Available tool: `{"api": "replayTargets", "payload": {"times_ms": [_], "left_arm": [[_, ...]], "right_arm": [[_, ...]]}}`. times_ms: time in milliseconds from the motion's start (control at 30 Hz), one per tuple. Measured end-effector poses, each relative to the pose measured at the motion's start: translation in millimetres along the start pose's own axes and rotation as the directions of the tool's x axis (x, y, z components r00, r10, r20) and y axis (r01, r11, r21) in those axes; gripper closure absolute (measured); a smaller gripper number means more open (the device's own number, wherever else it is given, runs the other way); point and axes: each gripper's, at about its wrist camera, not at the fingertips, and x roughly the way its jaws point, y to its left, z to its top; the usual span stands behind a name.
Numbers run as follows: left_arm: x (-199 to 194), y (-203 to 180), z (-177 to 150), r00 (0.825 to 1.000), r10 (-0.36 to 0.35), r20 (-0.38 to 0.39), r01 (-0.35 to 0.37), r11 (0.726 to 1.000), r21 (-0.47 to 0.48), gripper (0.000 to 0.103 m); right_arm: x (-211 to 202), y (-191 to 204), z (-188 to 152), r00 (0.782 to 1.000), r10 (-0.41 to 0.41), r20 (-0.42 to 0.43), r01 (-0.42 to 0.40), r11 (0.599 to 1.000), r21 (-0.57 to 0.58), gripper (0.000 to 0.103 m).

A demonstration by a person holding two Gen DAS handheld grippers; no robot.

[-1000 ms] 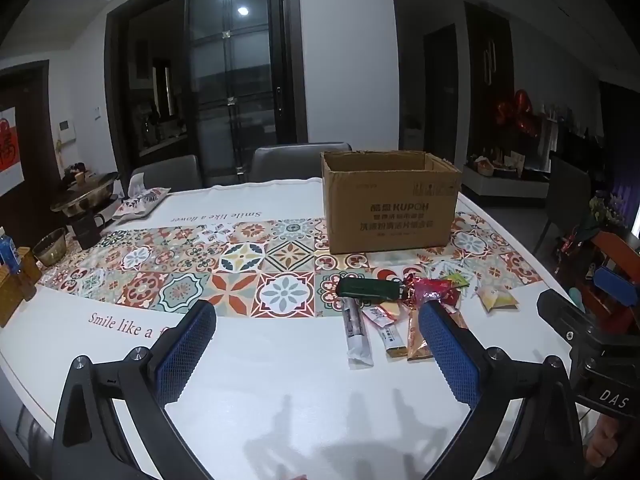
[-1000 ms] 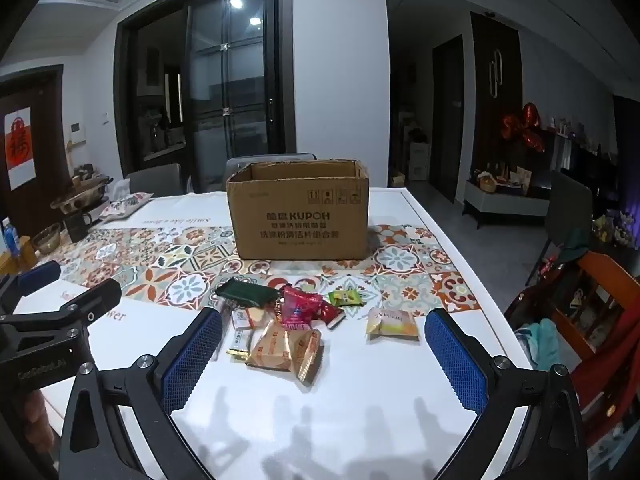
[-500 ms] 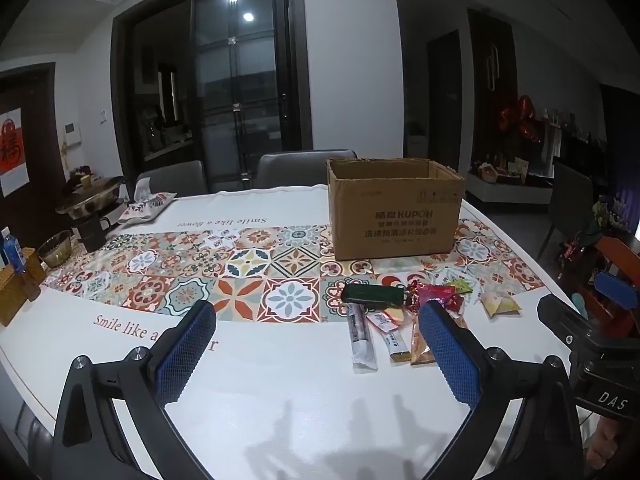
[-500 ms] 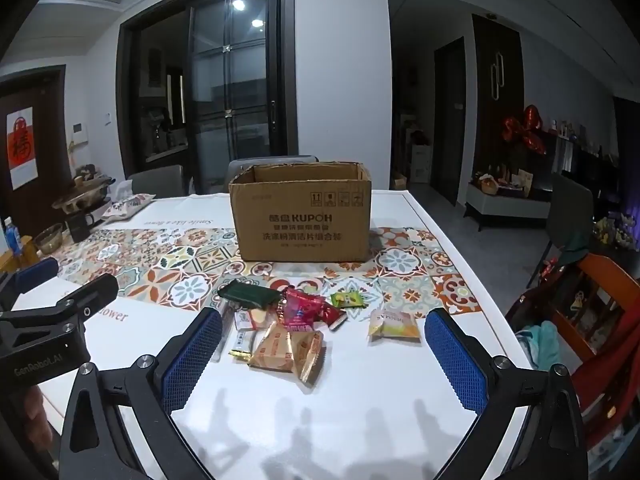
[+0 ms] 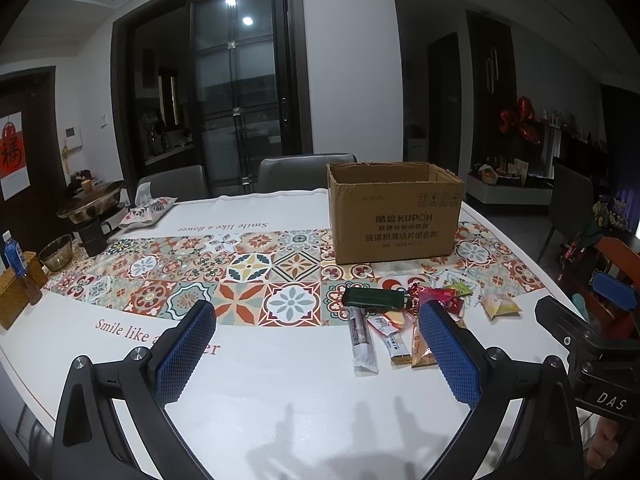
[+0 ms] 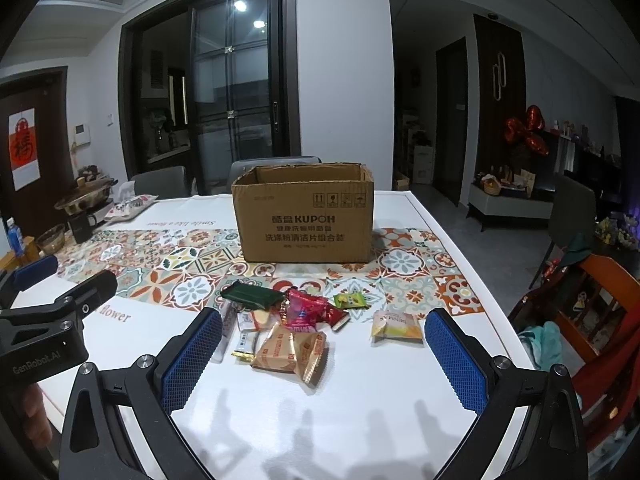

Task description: Organize snacks

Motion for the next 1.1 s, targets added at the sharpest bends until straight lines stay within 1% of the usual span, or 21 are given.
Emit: {"api": "replayTargets", "payload": {"times_ms": [1100], "left_arm": [[-0.1,0.6,0.5,1.0,-0.003,-0.001,0.003,1.0,-0.001,0.0]], "right_arm": [[1.0,1.3,-0.6,1.0,0.004,-0.002,-0.004,1.0,0.001,0.0]]}}
